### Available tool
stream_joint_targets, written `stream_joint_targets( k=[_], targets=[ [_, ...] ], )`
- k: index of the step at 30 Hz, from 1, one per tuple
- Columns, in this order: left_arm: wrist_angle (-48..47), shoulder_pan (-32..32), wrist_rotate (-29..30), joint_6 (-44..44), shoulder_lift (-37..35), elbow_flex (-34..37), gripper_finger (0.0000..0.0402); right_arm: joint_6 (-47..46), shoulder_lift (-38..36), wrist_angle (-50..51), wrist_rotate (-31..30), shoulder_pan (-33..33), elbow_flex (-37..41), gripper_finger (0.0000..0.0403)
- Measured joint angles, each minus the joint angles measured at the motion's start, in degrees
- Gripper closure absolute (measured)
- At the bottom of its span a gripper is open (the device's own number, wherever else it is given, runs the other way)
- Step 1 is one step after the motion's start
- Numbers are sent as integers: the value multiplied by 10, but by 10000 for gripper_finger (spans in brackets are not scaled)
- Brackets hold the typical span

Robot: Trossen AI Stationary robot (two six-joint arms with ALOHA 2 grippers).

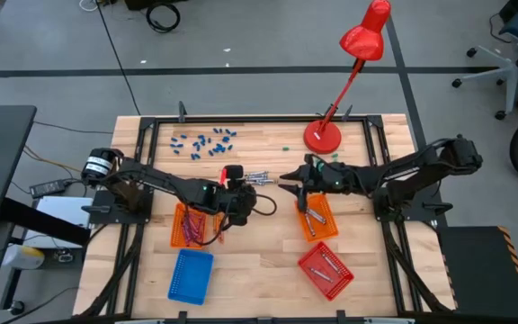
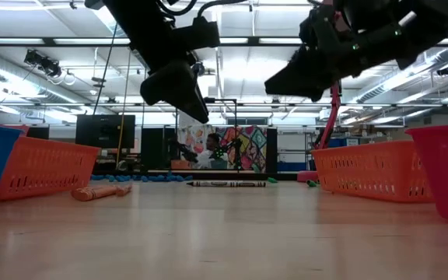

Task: Sort crayons
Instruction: Put the black crayon into the right orange bin

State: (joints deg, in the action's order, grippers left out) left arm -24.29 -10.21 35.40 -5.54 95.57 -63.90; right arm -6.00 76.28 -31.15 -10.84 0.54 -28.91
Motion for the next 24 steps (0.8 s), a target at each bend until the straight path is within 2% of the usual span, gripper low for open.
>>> stream_joint_targets(
  k=[4,10,16,24],
  targets=[
    [20,12,-5,-42,0,0,276,6,28,-47,1,15,14,264],
    [24,68,-119,-16,0,0,276,31,47,-82,2,34,24,264],
    [0,119,-155,20,0,0,276,52,48,-79,2,41,24,264],
    [-21,145,-180,25,0,0,276,99,48,-56,4,39,24,264]
  ],
)
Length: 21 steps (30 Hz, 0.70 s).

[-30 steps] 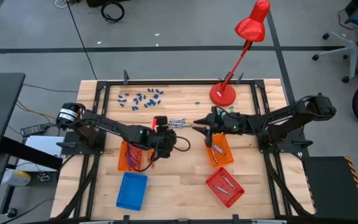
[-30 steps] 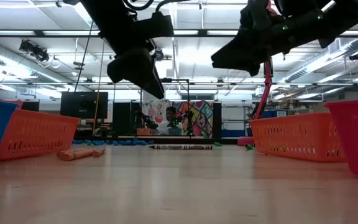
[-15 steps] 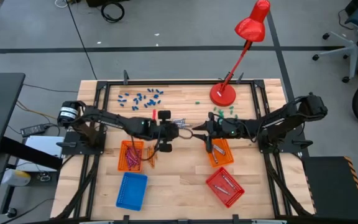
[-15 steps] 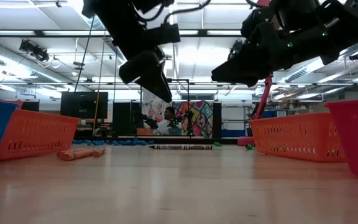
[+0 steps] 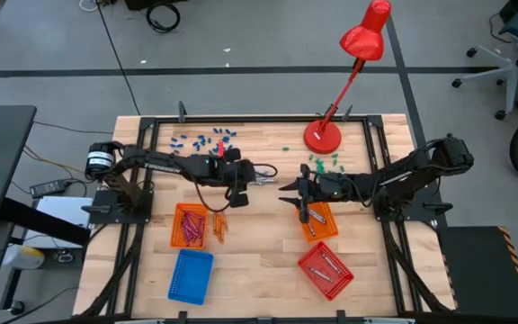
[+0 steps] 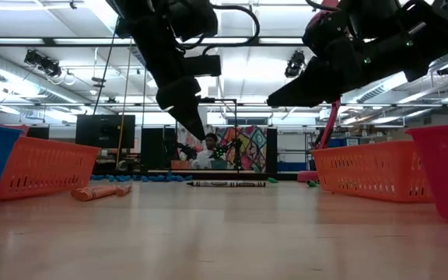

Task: Sort crayons
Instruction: Put the black crayon into the right orange bin

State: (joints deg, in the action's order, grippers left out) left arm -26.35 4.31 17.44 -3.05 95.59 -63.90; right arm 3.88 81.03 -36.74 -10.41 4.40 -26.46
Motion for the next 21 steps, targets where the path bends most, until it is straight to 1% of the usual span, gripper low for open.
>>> stream_joint_targets(
  k=[2,6,8,11,15,21],
  targets=[
    [-9,7,-8,0,0,0,276,9,0,1,0,-3,0,264],
    [-12,28,-61,5,0,0,276,22,0,3,0,-8,0,264],
    [-11,37,-77,7,3,0,276,28,0,6,1,-9,0,264],
    [-8,48,-84,5,13,1,276,34,0,7,2,-11,0,264],
    [21,49,-108,2,32,0,276,35,0,8,2,-13,0,264],
    [61,41,-108,-7,63,0,276,37,0,14,1,-16,0,264]
  ],
)
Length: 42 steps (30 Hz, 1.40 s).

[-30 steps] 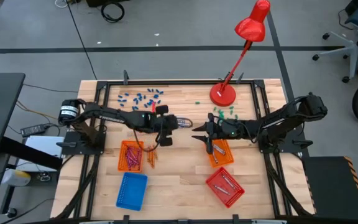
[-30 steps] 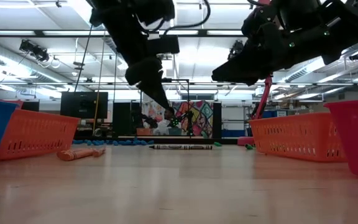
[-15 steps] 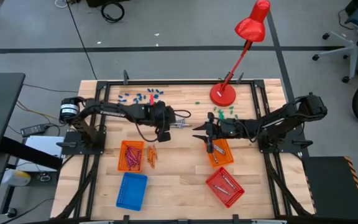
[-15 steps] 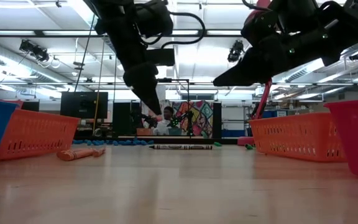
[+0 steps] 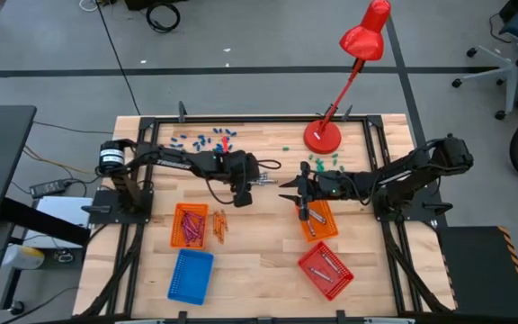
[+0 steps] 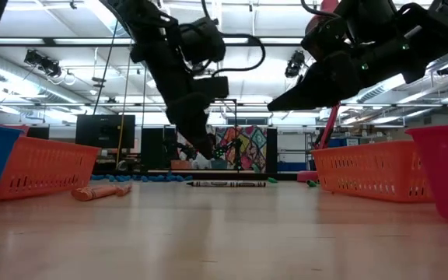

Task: Sort crayons
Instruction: Put the black crayon into the right orange bin

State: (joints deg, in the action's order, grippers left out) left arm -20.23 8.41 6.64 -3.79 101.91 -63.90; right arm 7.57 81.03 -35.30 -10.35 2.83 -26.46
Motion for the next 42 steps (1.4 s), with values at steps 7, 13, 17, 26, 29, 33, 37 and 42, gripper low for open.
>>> stream_joint_targets(
  k=[7,13,17,26,29,33,37,42],
  targets=[
    [29,4,13,-2,34,0,276,-3,0,6,0,0,0,264],
    [32,4,27,-19,48,1,276,-3,0,8,0,0,0,264],
    [28,4,27,-23,54,2,276,-3,0,10,0,0,0,264],
    [29,3,27,-30,77,0,276,-3,0,10,0,0,0,264],
    [29,4,27,-30,79,-1,276,-3,0,10,0,0,0,264],
    [26,4,21,-30,80,0,280,-3,0,10,0,0,0,264],
    [18,7,-12,-28,80,0,298,-1,0,10,0,0,0,264],
    [17,9,-19,-29,81,0,331,-1,0,10,0,0,0,264]
  ],
)
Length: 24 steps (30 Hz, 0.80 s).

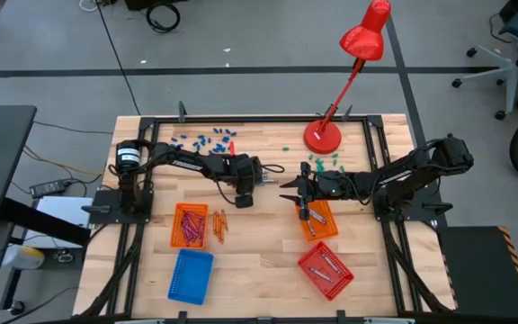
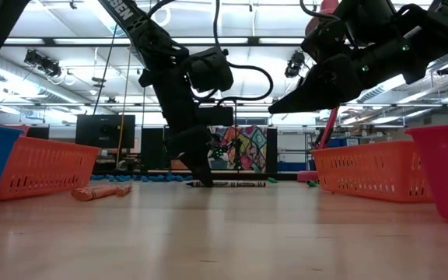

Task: Sort crayons
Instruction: Put the black crayon into the right orange bin

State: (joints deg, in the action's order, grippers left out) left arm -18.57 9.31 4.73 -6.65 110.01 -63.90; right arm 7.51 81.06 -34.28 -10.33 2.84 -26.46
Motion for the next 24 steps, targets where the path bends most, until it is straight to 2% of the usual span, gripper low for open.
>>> stream_joint_targets(
  k=[7,16,24],
  targets=[
    [-3,0,-11,-10,1,0,377,0,0,0,0,0,0,264],
    [-37,0,-21,-31,3,-44,363,5,0,2,-13,0,0,264],
    [-26,-6,-16,-45,1,-83,362,30,-33,53,-180,18,0,264]
  ],
)
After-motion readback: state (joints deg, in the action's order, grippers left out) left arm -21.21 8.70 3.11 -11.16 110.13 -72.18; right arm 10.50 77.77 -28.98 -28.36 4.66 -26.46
